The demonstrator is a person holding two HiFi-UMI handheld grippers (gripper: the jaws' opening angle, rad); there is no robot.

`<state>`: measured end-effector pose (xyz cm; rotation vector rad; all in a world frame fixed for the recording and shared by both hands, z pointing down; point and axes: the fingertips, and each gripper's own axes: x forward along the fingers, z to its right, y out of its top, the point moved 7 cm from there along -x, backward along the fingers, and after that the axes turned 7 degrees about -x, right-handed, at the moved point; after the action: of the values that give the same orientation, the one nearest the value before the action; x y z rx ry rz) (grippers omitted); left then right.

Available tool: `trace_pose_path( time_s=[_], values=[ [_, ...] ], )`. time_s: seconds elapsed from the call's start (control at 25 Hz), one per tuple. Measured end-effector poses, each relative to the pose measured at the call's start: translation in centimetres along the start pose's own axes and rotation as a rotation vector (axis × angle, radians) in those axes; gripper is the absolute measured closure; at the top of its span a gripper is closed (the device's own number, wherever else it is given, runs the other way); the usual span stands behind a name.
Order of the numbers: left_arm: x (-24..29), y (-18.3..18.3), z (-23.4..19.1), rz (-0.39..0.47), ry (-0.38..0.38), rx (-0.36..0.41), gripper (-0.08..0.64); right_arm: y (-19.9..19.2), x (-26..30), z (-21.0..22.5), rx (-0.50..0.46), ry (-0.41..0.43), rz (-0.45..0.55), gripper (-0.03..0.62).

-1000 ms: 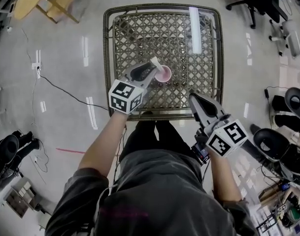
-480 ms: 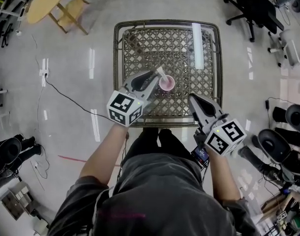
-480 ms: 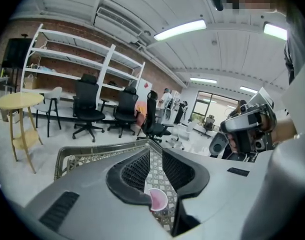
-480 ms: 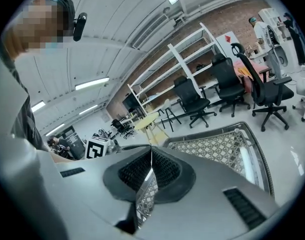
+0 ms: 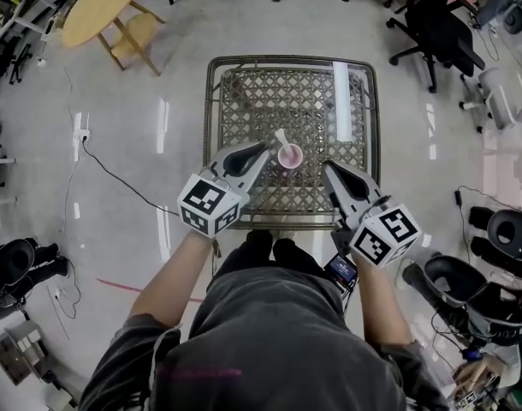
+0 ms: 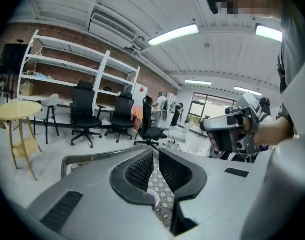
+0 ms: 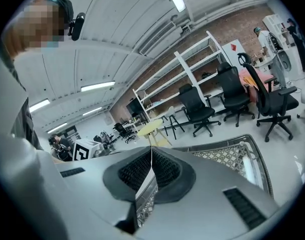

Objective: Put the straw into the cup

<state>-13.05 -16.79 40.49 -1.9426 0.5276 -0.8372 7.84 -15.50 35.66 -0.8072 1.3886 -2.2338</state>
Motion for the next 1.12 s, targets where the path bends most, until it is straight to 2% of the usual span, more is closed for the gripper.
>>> trace_pose_path(
  time_s=[0.36, 0.68, 1.12],
  values=[
    [-2.2, -1.6, 2.7, -0.053, -0.035, -0.055, 0.523, 0.8, 0.0, -1.1, -0.007, 0.014, 0.023, 0.578],
    [-4.4, -3.4, 4.3, -0.102, -0.057, -0.057, 0.538, -0.7, -0.1, -2.7, 0.007, 0.016, -0.014, 0.578],
    [-5.4, -2.5, 5.3, -0.062, -0.042, -0.018, 0.541, -1.4, -0.2, -4.4, -0.047, 0.014, -0.048, 0.578]
  ],
)
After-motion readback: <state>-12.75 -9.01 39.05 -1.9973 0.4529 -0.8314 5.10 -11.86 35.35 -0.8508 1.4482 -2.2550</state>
